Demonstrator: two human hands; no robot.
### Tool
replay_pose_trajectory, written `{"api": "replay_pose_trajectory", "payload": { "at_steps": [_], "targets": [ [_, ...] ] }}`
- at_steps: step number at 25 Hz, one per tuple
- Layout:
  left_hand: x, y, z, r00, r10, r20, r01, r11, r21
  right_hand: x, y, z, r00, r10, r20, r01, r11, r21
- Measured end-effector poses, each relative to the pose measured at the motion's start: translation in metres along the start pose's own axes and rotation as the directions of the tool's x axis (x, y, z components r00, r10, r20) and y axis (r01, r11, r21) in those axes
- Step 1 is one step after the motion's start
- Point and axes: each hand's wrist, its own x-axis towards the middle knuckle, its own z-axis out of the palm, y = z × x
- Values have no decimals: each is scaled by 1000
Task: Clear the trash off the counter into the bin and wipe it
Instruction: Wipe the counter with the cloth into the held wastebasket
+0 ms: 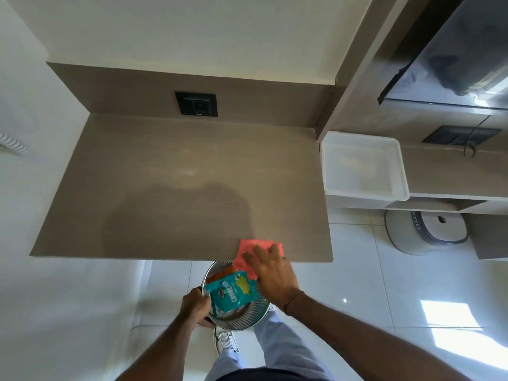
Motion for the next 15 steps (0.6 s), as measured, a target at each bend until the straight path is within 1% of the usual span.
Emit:
{"api": "replay_pose_trajectory", "payload": {
  "at_steps": [1,2,3,4,5,6,7,8,9,10,11,12,14,15],
  "targets": [
    [0,-1,-1,1000,7,0,-7,1000,2,3,-5,-6,998,-56,3,56,996,68],
    [-2,-1,-2,1000,7,3,-7,1000,1,7,-5,-14,997,-73,0,72,984,163],
    [-3,-2,-4,1000,4,5,-4,1000,-7,14,-1,-24,999,-42,-3,42,964,261],
    [-5,-3,-5,1000,-3,5,3,1000,-17,21,7,-36,998,41,-44,-25,946,324],
    [-6,-5,-7,1000,-1,3,1,1000,-21,27,19,-44,980,147,-135,-90,931,354],
    [-7,-8,-8,1000,6,6,-6,1000,-16,34,33,-53,937,262,-229,-171,921,351],
    [-9,-11,-8,1000,8,10,-8,1000,-11,40,47,-58,892,352,-284,-257,911,323],
    [-11,-13,-10,1000,4,11,-3,1000,-13,46,56,-60,867,422,-264,-348,893,285],
    [-12,-15,-11,1000,-1,15,1,1000,-23,51,59,-58,865,472,-168,-428,870,244],
    [-14,-17,-13,1000,-2,20,2,999,-33,54,53,-53,875,483,-46,-466,864,191],
    [-15,-19,-15,1000,0,28,1,999,-38,55,42,-46,888,457,41,-458,878,140],
    [-16,-20,-17,999,-5,32,6,999,-38,54,25,-38,911,405,84,-412,905,108],
    [-18,-20,-22,1000,-15,26,16,1000,-27,48,-14,-24,968,227,107,-239,964,119],
    [-18,-21,-24,1000,-17,24,18,1000,-20,42,-32,-18,983,131,128,-149,979,142]
  ]
}}
